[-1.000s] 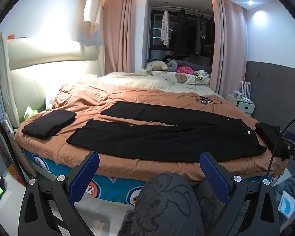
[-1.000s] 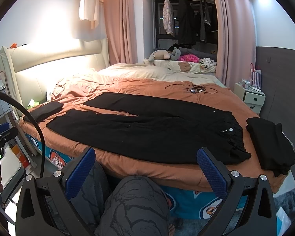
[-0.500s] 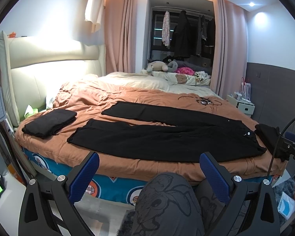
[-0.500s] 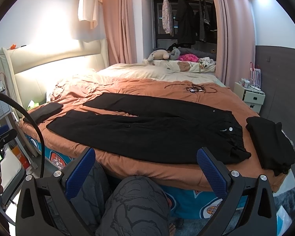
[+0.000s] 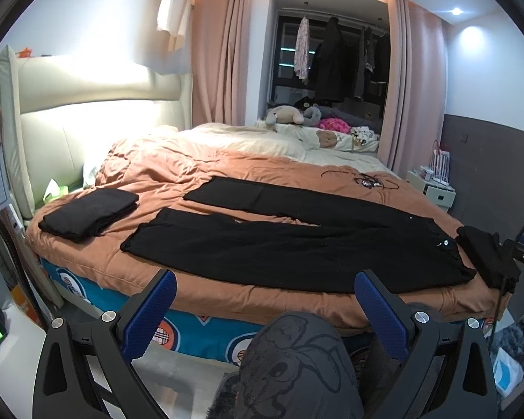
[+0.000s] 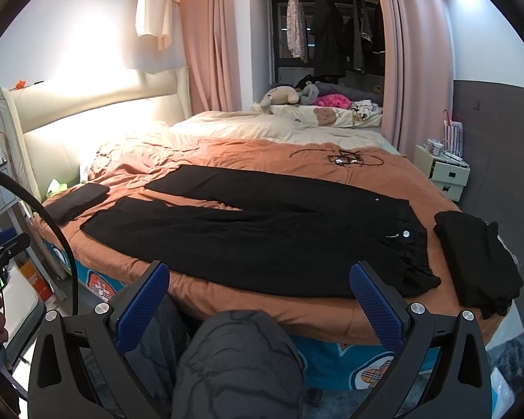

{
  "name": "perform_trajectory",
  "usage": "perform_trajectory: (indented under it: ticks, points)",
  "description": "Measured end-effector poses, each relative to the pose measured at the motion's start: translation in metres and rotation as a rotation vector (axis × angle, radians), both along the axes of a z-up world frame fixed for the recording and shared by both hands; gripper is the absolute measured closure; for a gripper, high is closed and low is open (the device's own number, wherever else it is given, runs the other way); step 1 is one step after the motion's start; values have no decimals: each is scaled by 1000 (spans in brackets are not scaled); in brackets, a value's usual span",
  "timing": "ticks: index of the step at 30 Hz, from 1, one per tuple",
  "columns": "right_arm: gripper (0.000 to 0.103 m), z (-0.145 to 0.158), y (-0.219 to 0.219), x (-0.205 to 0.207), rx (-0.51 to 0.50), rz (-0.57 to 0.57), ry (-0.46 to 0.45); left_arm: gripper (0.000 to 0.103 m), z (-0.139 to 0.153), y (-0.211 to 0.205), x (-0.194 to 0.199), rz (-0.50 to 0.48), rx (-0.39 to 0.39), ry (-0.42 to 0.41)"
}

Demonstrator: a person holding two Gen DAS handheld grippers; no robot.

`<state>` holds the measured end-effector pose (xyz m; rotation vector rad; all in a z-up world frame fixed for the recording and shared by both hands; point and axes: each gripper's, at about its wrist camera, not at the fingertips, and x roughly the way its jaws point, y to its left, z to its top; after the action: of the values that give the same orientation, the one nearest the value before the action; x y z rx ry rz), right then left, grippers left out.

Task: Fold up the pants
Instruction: 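Move both tools down toward the black pants lying flat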

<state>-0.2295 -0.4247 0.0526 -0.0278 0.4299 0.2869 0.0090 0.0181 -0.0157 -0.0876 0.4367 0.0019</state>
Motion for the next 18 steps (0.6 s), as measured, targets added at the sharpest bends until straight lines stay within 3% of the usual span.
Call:
perform_trajectory:
  ticks: [6,18]
  points:
    - [0,-3,-7,15,1,-20,26,0,-2,14,19,9,-26,31]
    - [0,-1,-13,63,37,-95,89,0,-8,28,78,-20,-35,210]
